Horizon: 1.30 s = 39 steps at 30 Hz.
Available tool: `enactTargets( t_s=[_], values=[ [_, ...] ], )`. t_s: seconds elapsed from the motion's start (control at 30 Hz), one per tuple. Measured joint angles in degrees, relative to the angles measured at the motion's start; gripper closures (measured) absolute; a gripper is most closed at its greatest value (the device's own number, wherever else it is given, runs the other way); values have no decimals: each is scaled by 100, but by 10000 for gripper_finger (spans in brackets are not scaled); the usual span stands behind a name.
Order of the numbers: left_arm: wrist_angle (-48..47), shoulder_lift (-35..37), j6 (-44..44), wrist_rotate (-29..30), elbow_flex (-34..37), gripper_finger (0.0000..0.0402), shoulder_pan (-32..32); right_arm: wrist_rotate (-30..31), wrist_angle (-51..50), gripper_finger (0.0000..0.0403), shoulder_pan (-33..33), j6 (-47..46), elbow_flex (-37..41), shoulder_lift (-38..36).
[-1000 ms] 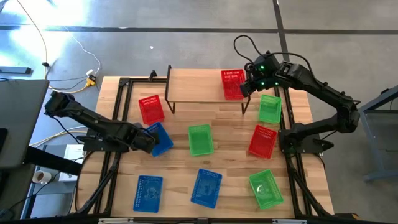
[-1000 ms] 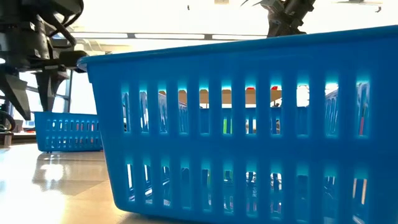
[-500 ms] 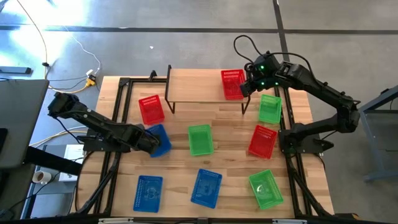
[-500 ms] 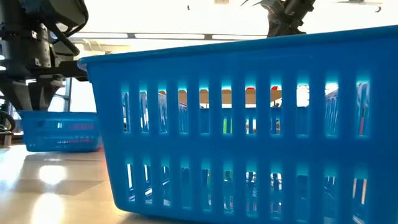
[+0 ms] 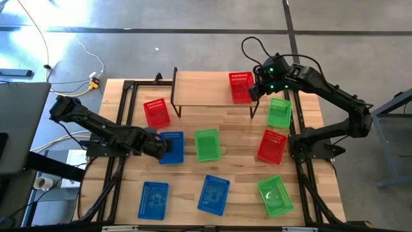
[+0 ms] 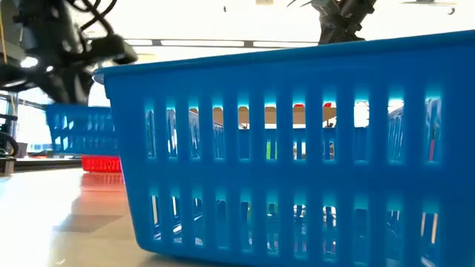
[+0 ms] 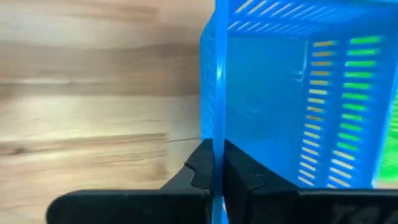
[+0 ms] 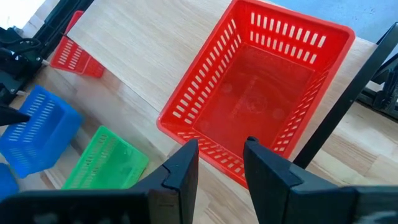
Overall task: Stack baskets on shelf by color
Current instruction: Put the top blue bin on the shelf
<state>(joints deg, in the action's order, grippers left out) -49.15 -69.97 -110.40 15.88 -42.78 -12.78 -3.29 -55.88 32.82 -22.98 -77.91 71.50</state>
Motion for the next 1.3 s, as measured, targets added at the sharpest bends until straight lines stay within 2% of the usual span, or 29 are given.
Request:
enactTargets(
  t_s=[0.23, 0.4, 0.6, 0.83, 1.1, 1.3],
  values=[
    [-99, 0, 589, 635, -665, 399, 71, -33, 2, 290, 1, 54, 0, 0],
    [-102, 0, 1483, 796, -1091, 399, 428, -35, 51, 290, 0, 54, 0, 0],
    [-100, 0, 3046, 818, -1641, 400, 1213, -40, 68, 290, 2, -32, 0, 0],
    [-93, 2, 4966, 814, -2307, 400, 2429, -40, 85, 290, 2, -269, 0, 0],
    [145, 2, 6555, 196, -2784, 401, 3935, 14, 221, 290, 0, -527, 0, 0],
    [718, 4, 7263, -462, -2920, 401, 4969, 238, 219, 290, 2, -671, 0, 0]
  ],
)
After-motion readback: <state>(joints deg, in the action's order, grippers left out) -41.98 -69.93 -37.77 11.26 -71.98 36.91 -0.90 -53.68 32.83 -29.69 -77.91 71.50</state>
